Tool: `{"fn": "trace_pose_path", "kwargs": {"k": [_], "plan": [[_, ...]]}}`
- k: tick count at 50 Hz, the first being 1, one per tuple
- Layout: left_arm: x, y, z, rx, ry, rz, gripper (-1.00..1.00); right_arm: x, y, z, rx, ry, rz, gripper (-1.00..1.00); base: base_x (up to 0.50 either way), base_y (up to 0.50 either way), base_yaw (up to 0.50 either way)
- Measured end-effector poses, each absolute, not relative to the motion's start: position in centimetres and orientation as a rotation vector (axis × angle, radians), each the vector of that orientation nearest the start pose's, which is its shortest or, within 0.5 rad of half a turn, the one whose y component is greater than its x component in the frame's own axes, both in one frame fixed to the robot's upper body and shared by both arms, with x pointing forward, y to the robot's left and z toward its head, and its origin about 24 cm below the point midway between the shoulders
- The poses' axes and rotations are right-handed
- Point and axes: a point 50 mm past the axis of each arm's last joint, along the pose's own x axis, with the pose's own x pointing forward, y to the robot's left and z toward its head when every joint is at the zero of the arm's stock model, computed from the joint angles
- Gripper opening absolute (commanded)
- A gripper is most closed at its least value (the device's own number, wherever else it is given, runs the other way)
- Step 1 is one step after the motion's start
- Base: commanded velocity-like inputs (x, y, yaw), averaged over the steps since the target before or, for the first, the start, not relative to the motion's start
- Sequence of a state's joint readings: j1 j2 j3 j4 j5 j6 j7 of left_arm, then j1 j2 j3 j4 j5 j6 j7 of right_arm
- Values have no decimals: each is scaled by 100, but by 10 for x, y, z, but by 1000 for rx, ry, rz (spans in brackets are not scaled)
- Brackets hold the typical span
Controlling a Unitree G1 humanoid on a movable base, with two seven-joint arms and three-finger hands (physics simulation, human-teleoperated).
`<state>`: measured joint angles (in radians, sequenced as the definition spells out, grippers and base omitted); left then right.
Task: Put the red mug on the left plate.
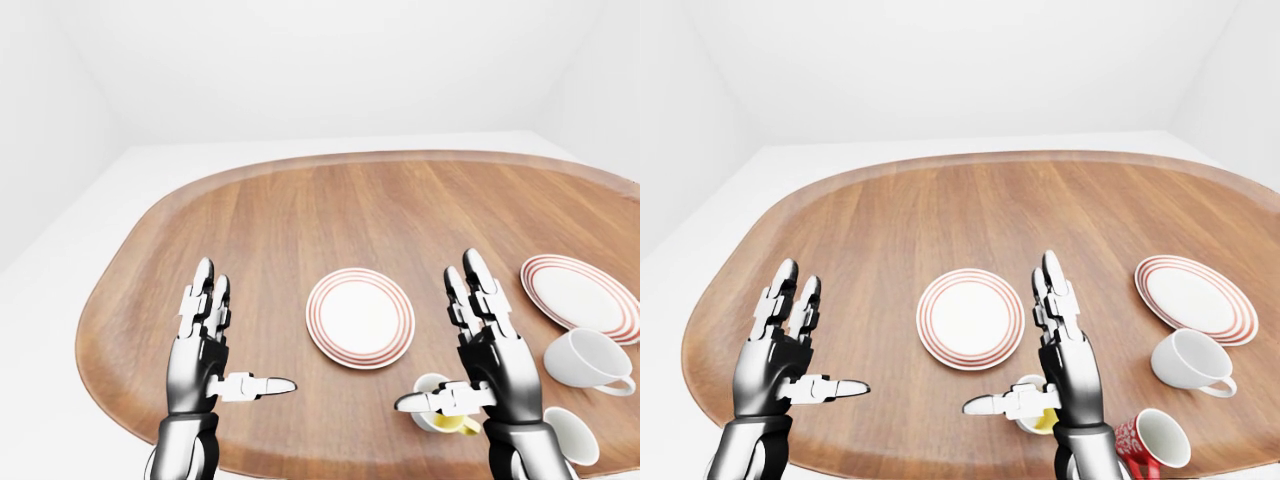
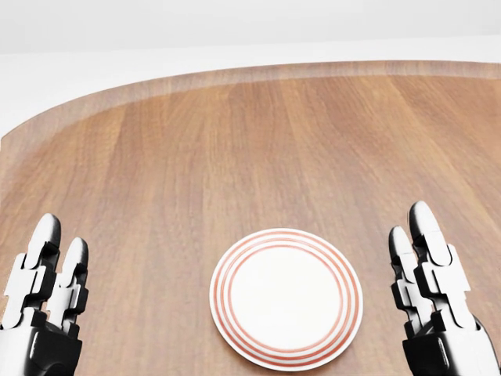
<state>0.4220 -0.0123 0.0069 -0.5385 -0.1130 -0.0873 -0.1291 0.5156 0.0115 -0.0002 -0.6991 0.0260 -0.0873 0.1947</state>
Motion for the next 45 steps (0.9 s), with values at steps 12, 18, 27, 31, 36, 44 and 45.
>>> {"fn": "trace_pose_path", "kwargs": {"k": [12,18,27,31,36,44,45], "plan": [[170,166,91,-68,-229,-10,100,150,-163,112,-64,-280,53,100,50,2,0],[170,166,90,-67,-228,-11,100,151,-163,112,-69,-278,54,100,50,0,0],[170,166,90,-66,-226,-11,100,151,-162,111,-63,-275,64,100,50,-1,0],[170,166,90,-67,-225,-12,100,150,-163,111,-48,-275,70,100,31,-5,0],[170,165,90,-67,-224,-14,100,150,-164,111,-40,-278,65,100,17,15,0],[171,165,89,-66,-224,-14,100,151,-163,111,-52,-275,58,100,38,40,0],[171,165,89,-66,-224,-14,100,151,-163,110,-52,-274,59,100,34,12,0]]}}
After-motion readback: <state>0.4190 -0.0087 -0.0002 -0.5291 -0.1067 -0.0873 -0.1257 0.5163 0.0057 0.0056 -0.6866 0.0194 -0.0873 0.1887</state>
